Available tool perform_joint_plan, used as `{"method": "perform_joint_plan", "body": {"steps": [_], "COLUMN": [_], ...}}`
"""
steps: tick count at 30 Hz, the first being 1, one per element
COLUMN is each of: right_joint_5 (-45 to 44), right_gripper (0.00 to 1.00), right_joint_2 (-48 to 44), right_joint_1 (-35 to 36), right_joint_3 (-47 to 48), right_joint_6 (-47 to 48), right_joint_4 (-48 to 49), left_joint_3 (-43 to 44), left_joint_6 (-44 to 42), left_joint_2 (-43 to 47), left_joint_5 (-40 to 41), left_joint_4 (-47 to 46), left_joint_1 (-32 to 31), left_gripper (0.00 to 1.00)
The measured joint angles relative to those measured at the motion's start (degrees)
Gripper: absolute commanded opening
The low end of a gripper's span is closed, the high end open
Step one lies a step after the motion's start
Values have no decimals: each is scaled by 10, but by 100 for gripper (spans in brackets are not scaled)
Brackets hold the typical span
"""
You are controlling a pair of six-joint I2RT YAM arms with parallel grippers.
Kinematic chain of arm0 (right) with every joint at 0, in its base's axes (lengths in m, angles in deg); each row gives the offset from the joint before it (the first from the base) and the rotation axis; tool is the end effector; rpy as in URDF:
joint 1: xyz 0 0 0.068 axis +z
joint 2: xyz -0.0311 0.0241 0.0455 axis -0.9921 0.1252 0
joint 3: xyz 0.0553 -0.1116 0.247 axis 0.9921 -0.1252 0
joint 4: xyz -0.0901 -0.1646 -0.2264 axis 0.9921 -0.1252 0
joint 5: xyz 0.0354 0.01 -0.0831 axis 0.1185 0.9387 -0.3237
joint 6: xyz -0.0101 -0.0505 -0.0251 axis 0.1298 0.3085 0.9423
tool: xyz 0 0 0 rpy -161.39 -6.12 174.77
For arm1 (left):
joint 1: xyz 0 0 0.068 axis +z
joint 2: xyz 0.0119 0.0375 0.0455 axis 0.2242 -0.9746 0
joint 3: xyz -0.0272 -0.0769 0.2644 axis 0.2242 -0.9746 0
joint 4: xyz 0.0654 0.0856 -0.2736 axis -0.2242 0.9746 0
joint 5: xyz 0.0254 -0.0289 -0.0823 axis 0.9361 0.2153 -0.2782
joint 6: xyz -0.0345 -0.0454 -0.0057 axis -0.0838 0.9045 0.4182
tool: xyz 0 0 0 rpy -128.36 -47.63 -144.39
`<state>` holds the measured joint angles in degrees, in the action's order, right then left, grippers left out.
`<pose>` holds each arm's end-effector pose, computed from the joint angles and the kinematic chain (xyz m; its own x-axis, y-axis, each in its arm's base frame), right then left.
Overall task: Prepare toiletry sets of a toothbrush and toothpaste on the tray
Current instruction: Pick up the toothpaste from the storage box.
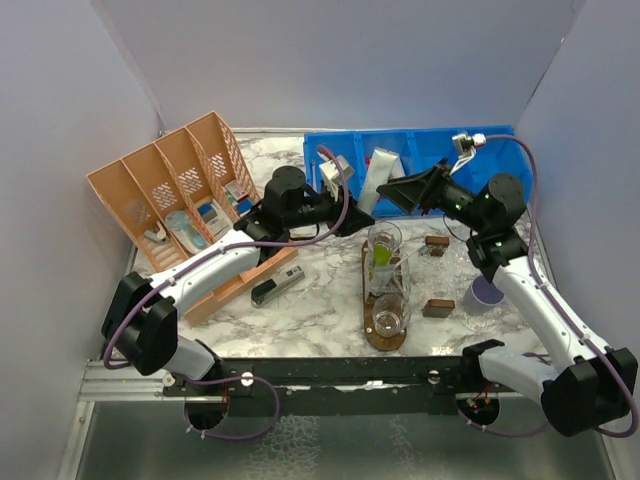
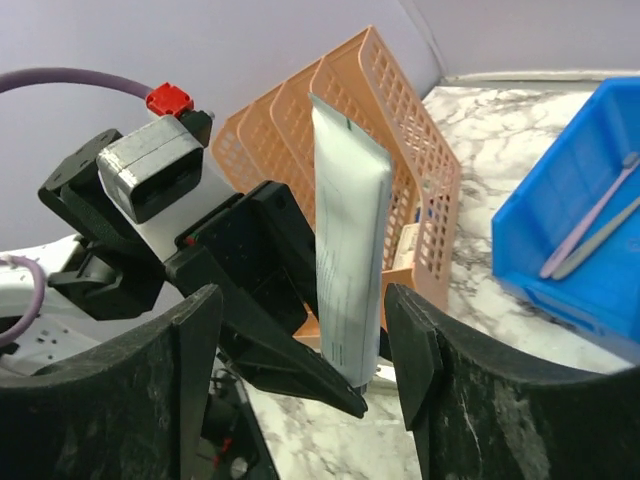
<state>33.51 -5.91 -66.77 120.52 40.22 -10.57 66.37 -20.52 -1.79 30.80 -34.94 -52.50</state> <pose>0.2640 0.1022 0.3553 -0.5024 0.4395 -0.7446 -0.6483 0.3783 0.6607 0.2744 -0.2556 0.3241 -0.3494 -0.0113 -0.9369 0.8912 0.3046 -0.3361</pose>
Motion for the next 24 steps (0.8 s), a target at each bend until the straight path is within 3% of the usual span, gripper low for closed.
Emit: {"method": "perform_joint_plan", "body": {"steps": [3,11,16,21,24], "right_joint_5": [-5,-77,-101,-112,-103], "right_gripper": [74,73,73,61,48], "right_joint_2": [-2,13,30,45,47], "right_joint_1": [0,0,0,0,0], "right_joint_3": [45,258,317,333,338], "right_joint_6": [52,214,281,325,346], "right_joint_4": [-83,-363,-472,-551,-570], "left_joint_3": [0,17,17,17,17], "left_joint_6": [-10,-62,-87,-107,-112], "left_joint_2": [0,0,0,0,0], "left_joint_5": [5,2,-8,-31,-40], "left_joint_4": [9,39,52,57,57], "left_joint_1": [2,-15,-28,-40,-43], "left_gripper": [19,19,19,18,18]}}
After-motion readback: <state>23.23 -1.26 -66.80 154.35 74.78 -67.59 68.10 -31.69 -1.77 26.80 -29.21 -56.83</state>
